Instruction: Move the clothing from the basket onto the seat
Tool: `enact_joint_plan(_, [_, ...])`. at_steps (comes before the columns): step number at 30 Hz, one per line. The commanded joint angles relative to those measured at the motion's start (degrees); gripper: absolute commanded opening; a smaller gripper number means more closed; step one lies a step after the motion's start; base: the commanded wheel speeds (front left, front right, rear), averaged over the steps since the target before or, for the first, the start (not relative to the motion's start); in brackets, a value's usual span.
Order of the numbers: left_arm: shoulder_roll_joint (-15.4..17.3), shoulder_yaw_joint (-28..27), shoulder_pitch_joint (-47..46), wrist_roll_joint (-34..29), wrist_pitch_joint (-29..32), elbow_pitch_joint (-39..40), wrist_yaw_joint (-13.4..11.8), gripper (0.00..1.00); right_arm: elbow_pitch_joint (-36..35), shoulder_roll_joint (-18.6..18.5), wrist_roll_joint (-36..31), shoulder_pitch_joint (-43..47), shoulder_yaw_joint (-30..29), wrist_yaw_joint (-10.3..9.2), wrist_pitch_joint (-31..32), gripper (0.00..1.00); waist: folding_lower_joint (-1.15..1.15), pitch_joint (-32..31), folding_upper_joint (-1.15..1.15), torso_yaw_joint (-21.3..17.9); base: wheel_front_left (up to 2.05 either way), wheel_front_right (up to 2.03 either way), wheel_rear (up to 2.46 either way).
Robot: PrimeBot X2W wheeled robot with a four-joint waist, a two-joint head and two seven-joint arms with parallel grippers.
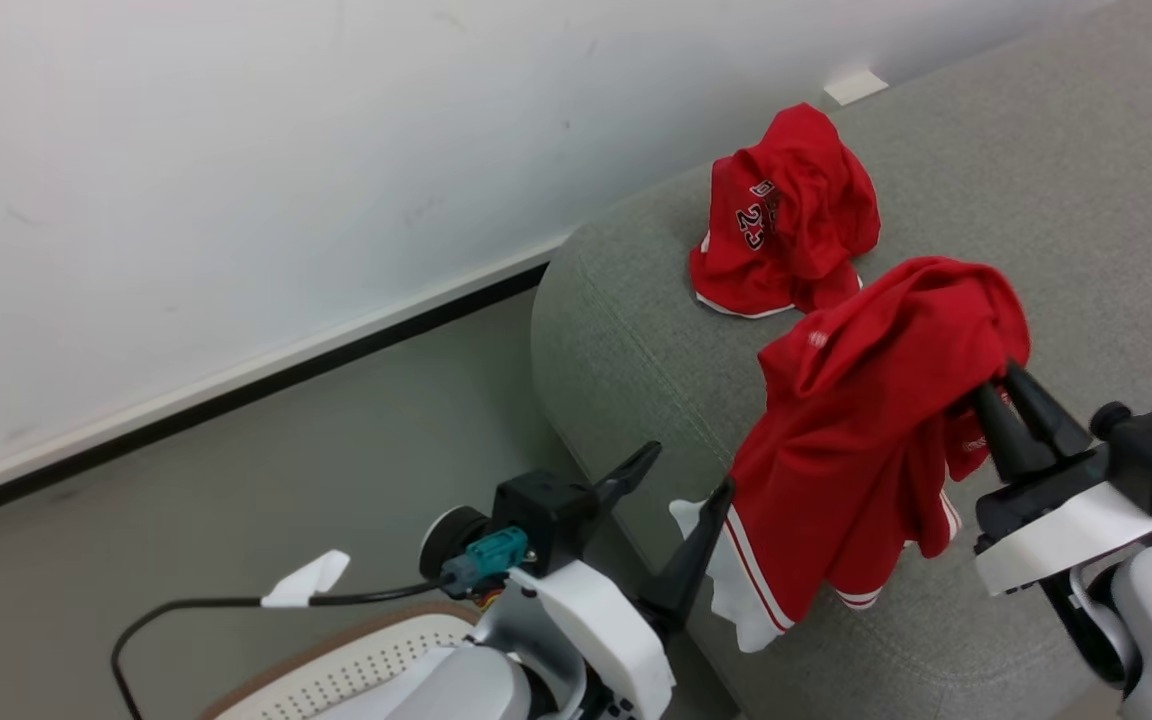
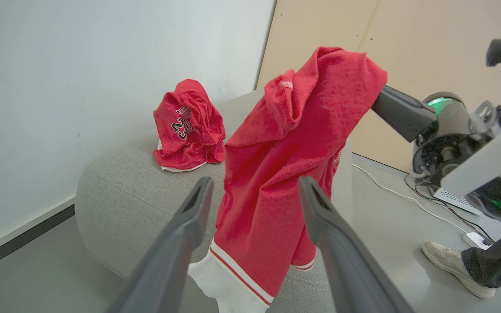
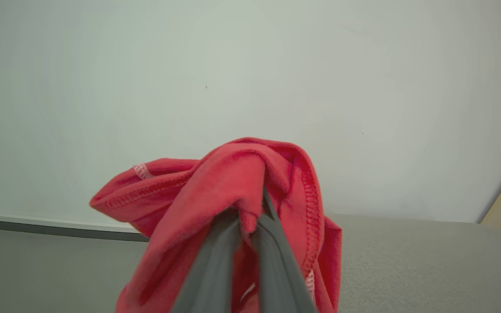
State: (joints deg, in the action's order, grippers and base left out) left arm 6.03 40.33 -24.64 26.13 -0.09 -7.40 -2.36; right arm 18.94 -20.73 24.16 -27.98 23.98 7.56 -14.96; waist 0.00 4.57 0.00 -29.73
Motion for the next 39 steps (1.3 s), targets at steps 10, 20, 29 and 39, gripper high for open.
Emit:
enact_joint_plan(10, [0.7, 2.4, -5.7, -3.0, 3.2, 2.7, 1.6, 1.00, -2.4, 0.7, -0.4, -3.5, -14.6, -0.15, -0.2, 0.00, 0.00, 12.3, 0.00, 4.3, 0.00, 0.00, 0.00])
enact_joint_plan(20, [2.4, 2.0, -14.2, -4.8, 6.3, 5.5, 3.6, 1.00, 3.6, -3.4, -2.4, -23.3, -32.5, -0.15, 3.5, 0.00, 0.00, 29.5, 0.00, 11.9, 0.00, 0.00, 0.00])
enact_joint_plan(29, [1.8, 1.7, -17.0, -5.2, 4.9, 5.0, 3.7, 1.00, 21.1, -5.3, -11.6, -33.5, -45.5, -0.15, 3.7, 0.00, 0.00, 35.7, 0.00, 18.1, 0.00, 0.00, 0.00])
enact_joint_plan(39, [3.6, 0.2, -14.3, -3.7, 2.9, 3.1, 2.4, 1.00, 33.7, 2.2, -19.9, -28.7, -51.6, -0.15, -0.1, 1.00, 0.00, 32.2, 0.00, 18.1, 0.00, 0.00, 0.00])
